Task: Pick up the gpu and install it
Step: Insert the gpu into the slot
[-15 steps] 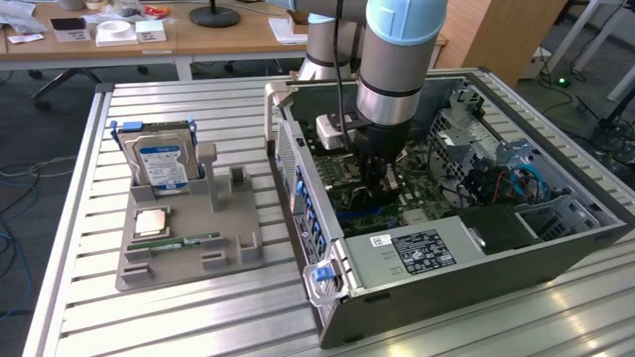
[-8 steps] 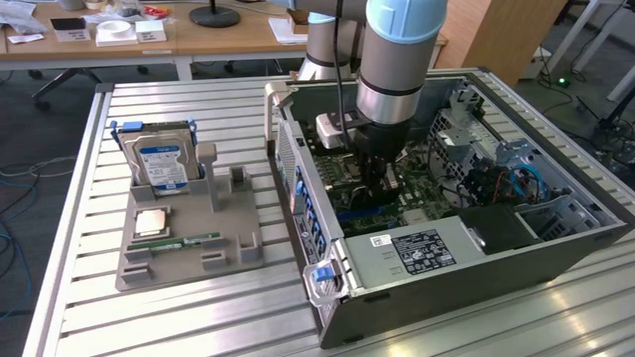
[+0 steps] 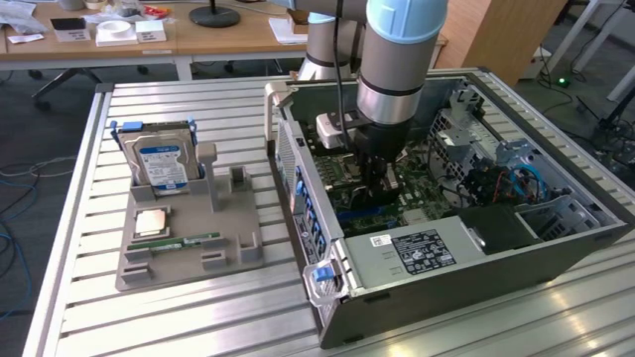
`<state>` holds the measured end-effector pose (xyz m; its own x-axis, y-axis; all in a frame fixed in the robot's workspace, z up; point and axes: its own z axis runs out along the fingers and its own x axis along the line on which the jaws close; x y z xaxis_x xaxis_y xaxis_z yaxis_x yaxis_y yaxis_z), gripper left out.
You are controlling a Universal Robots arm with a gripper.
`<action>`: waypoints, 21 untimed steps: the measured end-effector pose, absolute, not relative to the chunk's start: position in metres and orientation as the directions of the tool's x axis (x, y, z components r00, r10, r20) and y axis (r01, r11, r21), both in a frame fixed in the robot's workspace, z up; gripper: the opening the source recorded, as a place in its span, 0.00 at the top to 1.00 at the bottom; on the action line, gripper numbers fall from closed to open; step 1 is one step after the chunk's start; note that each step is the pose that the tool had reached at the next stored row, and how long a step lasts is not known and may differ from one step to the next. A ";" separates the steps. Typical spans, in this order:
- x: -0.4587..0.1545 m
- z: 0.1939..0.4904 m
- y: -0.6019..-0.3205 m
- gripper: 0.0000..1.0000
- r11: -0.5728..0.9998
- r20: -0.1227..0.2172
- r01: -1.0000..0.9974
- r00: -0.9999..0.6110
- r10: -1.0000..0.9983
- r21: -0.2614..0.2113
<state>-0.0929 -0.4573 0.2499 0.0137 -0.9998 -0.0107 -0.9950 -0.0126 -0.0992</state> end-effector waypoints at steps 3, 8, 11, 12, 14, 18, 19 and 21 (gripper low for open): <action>-0.093 0.250 -0.458 0.74 -0.008 -0.011 -0.995 0.009 -1.000 -0.099; -0.093 0.250 -0.458 0.74 -0.004 -0.011 -0.995 0.005 -1.000 -0.099; -0.093 0.250 -0.458 0.74 -0.001 -0.011 -0.995 0.002 -1.000 -0.099; -0.093 0.251 -0.458 0.74 0.000 -0.011 -0.995 0.001 -1.000 -0.099; -0.093 0.252 -0.458 0.74 0.001 -0.011 -0.995 0.000 -1.000 -0.100; -0.093 0.252 -0.458 0.74 0.007 -0.011 -0.995 -0.005 -1.000 -0.100; -0.093 0.252 -0.458 0.74 0.008 -0.011 -0.995 -0.007 -1.000 -0.100; -0.093 0.252 -0.459 0.74 0.013 -0.011 -0.995 -0.012 -1.000 -0.100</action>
<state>-0.0930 -0.4585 0.2520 -0.0124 -0.9999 -0.0110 -0.9949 0.0135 -0.0995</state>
